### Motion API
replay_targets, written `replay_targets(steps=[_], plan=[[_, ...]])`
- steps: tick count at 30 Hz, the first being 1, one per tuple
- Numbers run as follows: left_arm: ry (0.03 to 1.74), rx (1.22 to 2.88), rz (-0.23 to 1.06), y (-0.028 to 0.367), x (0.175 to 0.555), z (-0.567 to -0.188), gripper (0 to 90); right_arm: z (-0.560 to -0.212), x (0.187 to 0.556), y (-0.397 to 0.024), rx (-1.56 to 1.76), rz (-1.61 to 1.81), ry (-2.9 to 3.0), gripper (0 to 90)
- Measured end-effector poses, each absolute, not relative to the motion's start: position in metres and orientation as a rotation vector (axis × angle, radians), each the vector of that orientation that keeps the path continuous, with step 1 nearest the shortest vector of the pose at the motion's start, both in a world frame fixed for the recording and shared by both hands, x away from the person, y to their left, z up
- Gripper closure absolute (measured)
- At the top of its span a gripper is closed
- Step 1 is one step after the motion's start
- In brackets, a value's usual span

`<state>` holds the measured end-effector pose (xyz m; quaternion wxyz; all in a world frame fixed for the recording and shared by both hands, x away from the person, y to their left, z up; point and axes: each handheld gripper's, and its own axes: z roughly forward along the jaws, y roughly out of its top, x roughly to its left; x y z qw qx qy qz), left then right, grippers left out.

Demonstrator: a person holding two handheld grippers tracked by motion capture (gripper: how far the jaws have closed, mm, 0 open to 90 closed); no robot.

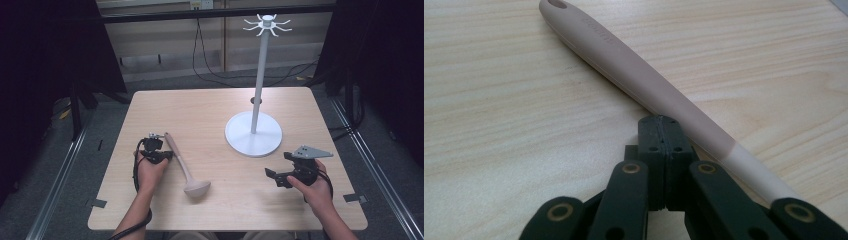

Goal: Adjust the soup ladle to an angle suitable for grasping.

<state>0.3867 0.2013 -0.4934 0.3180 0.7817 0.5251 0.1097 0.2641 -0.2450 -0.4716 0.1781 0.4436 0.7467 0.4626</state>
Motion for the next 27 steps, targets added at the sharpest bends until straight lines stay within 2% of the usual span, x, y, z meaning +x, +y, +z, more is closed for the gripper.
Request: replay_targets(steps=[27], plan=[[1.294,2.094,0.245,0.159,0.402,-0.494,89.8,-0.471,0.265,-0.246,1.255,1.316,2.109,3.2]])
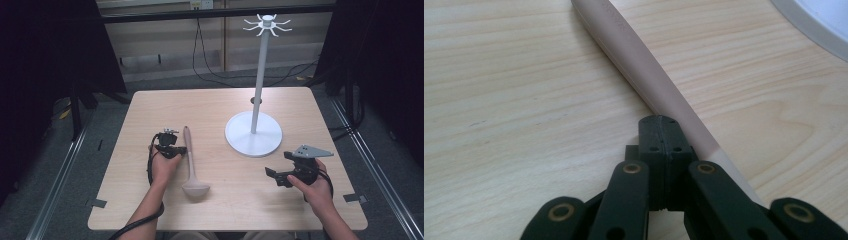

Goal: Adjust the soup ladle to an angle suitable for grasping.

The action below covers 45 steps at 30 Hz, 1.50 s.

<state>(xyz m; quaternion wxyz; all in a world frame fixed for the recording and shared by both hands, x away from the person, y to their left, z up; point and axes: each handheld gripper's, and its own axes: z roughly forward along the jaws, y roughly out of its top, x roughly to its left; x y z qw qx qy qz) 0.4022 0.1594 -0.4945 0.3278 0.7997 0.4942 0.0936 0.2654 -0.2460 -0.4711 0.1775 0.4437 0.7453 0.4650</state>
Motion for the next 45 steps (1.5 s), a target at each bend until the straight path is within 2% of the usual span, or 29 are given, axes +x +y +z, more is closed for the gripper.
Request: replay_targets(steps=[13,25,34,45], plan=[[1.244,2.126,0.243,0.14,0.401,-0.493,87.7,-0.471,0.265,-0.243,1.246,1.316,2.117,3.2],[1.272,2.122,0.228,0.143,0.403,-0.492,82.2,-0.47,0.265,-0.243,1.238,1.315,2.119,3.2],[1.292,2.13,0.224,0.144,0.402,-0.484,73.4,-0.47,0.265,-0.243,1.244,1.315,2.117,3.2],[1.301,2.17,0.197,0.139,0.399,-0.467,58.2,-0.469,0.264,-0.242,1.238,1.319,2.116,3.2]])
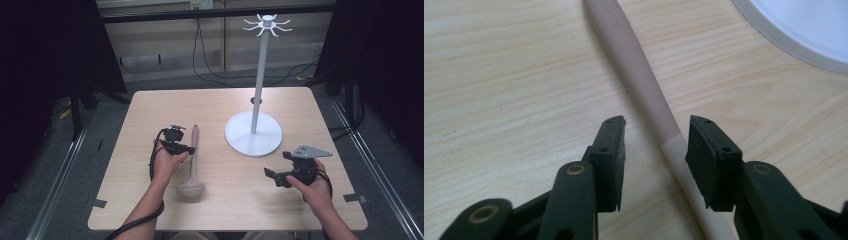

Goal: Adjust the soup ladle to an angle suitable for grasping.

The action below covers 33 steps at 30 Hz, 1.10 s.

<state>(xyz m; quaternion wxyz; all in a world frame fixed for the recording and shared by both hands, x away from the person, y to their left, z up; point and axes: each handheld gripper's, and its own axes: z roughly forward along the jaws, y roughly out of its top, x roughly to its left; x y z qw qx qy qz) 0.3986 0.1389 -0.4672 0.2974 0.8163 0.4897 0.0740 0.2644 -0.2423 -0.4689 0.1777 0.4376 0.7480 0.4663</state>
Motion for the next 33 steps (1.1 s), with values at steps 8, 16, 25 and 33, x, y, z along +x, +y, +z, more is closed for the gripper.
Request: replay_targets(steps=[8,16,25,33], plan=[[1.319,2.231,0.159,0.134,0.397,-0.462,48.8,-0.469,0.264,-0.242,1.238,1.318,2.116,3.2],[1.337,2.274,0.12,0.132,0.397,-0.464,47.9,-0.469,0.265,-0.241,1.233,1.318,2.119,3.2],[1.342,2.313,0.083,0.126,0.396,-0.47,49.3,-0.47,0.265,-0.241,1.234,1.316,2.124,3.2],[1.361,2.345,0.069,0.117,0.398,-0.475,54.3,-0.47,0.265,-0.243,1.238,1.315,2.124,3.2]])
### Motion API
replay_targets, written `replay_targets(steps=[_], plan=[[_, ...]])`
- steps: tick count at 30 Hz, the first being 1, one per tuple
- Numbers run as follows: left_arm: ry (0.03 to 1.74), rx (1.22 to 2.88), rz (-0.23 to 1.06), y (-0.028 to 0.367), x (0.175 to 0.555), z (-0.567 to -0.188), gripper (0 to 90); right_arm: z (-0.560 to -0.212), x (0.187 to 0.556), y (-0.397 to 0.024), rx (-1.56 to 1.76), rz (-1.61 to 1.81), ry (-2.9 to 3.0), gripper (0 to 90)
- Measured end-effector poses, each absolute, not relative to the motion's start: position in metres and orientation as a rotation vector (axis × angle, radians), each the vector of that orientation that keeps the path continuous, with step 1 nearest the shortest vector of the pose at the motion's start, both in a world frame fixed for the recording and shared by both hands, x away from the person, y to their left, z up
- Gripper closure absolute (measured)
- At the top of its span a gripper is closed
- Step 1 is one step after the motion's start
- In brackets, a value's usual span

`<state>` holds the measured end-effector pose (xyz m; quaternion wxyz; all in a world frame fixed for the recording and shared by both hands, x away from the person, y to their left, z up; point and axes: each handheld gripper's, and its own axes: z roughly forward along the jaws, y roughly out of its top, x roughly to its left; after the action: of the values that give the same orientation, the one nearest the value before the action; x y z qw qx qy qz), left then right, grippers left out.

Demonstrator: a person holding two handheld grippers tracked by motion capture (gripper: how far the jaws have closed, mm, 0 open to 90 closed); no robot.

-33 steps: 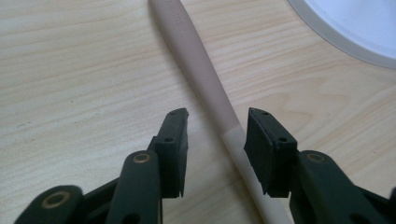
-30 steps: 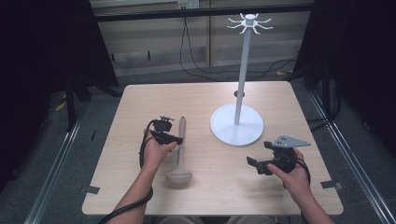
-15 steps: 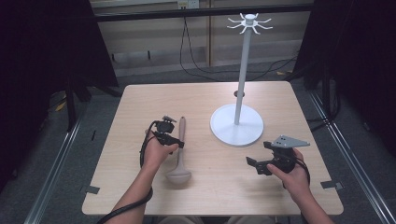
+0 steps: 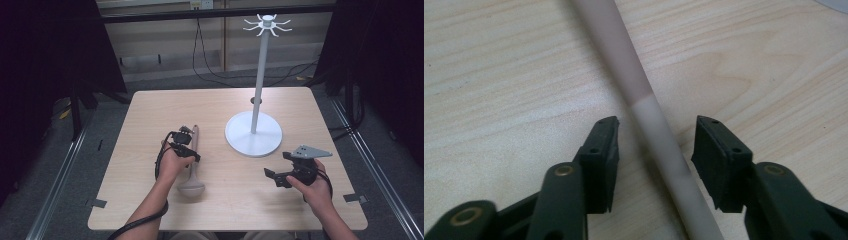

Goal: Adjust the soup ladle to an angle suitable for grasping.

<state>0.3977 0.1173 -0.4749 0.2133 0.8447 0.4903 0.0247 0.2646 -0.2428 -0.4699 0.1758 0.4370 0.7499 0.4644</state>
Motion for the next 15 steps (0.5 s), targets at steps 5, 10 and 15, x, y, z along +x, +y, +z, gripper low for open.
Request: replay_targets(steps=[5,10,15], plan=[[1.38,2.345,0.064,0.1151,0.3983,-0.4744,64.2,-0.4697,0.2646,-0.2428,1.236,1.312,2.124,3.2],[1.446,2.303,0.032,0.116,0.3987,-0.474,68.3,-0.4696,0.2645,-0.2428,1.236,1.31,2.126,3.3],[1.505,2.222,-0.048,0.1191,0.3994,-0.4755,72.2,-0.4695,0.2648,-0.244,1.24,1.308,2.126,3.3]])
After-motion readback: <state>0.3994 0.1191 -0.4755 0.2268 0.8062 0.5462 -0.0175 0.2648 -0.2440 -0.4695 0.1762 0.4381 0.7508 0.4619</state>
